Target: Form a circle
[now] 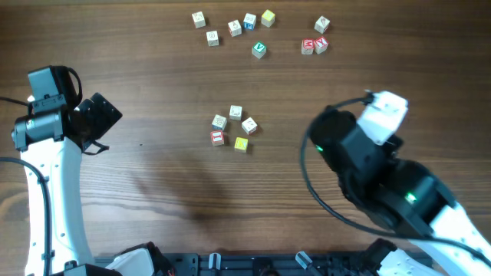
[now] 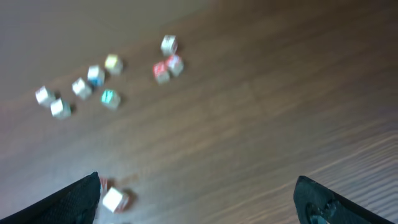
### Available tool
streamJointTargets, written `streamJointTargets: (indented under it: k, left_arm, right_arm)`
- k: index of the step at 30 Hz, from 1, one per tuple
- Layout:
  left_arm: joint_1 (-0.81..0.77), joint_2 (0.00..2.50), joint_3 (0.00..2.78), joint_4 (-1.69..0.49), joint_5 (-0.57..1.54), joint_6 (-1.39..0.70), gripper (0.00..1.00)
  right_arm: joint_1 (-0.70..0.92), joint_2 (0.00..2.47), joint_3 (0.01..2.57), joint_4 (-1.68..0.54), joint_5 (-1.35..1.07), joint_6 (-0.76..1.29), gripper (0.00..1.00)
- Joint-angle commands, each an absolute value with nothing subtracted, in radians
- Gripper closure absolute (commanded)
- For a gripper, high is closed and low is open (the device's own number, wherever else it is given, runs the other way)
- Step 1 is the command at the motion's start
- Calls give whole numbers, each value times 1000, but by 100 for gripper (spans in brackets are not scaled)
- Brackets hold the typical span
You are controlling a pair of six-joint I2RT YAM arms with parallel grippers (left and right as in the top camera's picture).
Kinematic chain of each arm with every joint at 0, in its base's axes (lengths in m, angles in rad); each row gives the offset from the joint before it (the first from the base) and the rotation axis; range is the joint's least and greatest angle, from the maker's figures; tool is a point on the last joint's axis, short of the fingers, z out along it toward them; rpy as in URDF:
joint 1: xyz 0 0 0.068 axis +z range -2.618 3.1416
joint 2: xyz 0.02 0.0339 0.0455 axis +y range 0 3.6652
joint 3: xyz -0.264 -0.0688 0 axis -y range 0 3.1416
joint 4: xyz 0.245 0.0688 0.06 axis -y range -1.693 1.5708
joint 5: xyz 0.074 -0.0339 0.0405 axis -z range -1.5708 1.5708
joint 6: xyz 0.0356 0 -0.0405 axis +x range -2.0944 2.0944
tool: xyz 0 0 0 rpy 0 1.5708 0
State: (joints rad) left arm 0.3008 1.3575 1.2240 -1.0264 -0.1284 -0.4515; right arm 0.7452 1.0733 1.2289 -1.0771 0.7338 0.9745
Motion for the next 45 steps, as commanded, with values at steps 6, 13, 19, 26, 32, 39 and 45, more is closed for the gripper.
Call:
streamJointTargets:
  k: [6, 13, 19, 26, 32, 39, 45]
  left_arm:
    - [306, 1356, 1227, -1026, -120, -461, 0]
    - [306, 1356, 1227, -1026, -120, -461, 0]
    - [306, 1356, 1227, -1026, -120, -461, 0]
    - [306, 1356, 1227, -1026, -120, -461, 0]
    - [306, 1356, 1227, -1026, -120, -461, 0]
    - [306, 1356, 1227, -1026, -120, -461, 0]
    - [306, 1356, 1227, -1026, -120, -461, 0]
  right_arm:
    - [569, 1117, 1235, -1032, 665, 920, 0]
    - [563, 1209, 1235, -1026, 619, 919, 0]
    - [563, 1219, 1235, -1028, 619, 920, 0]
    - [562, 1220, 1235, -945, 573, 918, 0]
    - [561, 1239, 1235, -800, 496, 809, 0]
    - [533, 1334, 1235, -748, 407, 807, 0]
    - [443, 1399, 1235, -768, 344, 722, 0]
